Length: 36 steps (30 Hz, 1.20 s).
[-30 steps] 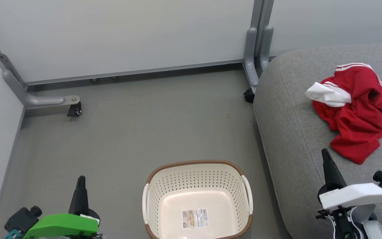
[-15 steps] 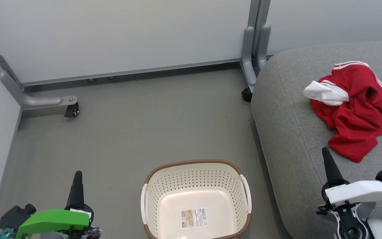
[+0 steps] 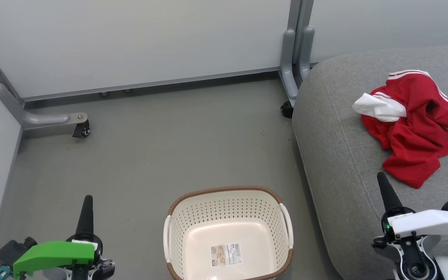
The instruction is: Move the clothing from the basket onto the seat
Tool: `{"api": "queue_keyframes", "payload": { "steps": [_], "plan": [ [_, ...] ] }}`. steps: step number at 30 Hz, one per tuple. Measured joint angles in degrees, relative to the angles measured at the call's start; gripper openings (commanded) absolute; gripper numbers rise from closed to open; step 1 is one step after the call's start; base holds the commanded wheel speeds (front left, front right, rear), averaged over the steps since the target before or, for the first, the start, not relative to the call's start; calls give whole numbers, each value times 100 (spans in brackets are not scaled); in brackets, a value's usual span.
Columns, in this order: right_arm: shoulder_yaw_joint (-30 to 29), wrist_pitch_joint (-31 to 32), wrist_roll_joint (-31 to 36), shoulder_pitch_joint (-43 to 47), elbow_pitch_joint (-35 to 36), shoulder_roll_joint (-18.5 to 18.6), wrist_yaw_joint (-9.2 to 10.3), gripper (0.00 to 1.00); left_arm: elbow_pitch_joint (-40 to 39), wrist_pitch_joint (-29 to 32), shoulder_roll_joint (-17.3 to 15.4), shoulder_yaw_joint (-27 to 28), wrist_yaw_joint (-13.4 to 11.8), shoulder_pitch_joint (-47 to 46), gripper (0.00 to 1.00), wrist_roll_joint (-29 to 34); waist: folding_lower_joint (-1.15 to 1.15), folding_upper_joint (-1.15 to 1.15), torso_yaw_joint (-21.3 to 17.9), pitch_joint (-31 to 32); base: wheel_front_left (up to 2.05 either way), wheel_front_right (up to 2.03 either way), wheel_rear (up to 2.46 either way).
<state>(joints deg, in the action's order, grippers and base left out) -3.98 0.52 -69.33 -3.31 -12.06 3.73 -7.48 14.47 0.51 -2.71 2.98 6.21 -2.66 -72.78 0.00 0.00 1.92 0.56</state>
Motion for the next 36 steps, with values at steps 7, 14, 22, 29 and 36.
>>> {"api": "queue_keyframes", "payload": {
  "steps": [7,14,22,29,36],
  "plan": [
    [-42,97,-372,-54,-32,-23,0,0,-7,93,0,55,29,-49,0,-315,0,0,-26,-10,0,0,0],
    [-79,193,-723,-82,-63,-37,0,0,-12,196,-1,99,37,-89,0,-605,0,0,-52,-20,0,0,0],
    [-118,293,-1100,-129,-93,-47,0,0,-18,296,-1,166,59,-148,0,-942,0,0,-83,-31,0,0,0],
    [-154,369,-1410,-170,-119,-62,0,0,-23,366,-2,219,77,-192,0,-1210,0,0,-109,-42,0,0,0],
    [-191,452,-1701,-192,-145,-70,0,0,-24,446,-2,255,85,-221,0,-1445,0,0,-135,-52,0,0,0]
  ]
}}
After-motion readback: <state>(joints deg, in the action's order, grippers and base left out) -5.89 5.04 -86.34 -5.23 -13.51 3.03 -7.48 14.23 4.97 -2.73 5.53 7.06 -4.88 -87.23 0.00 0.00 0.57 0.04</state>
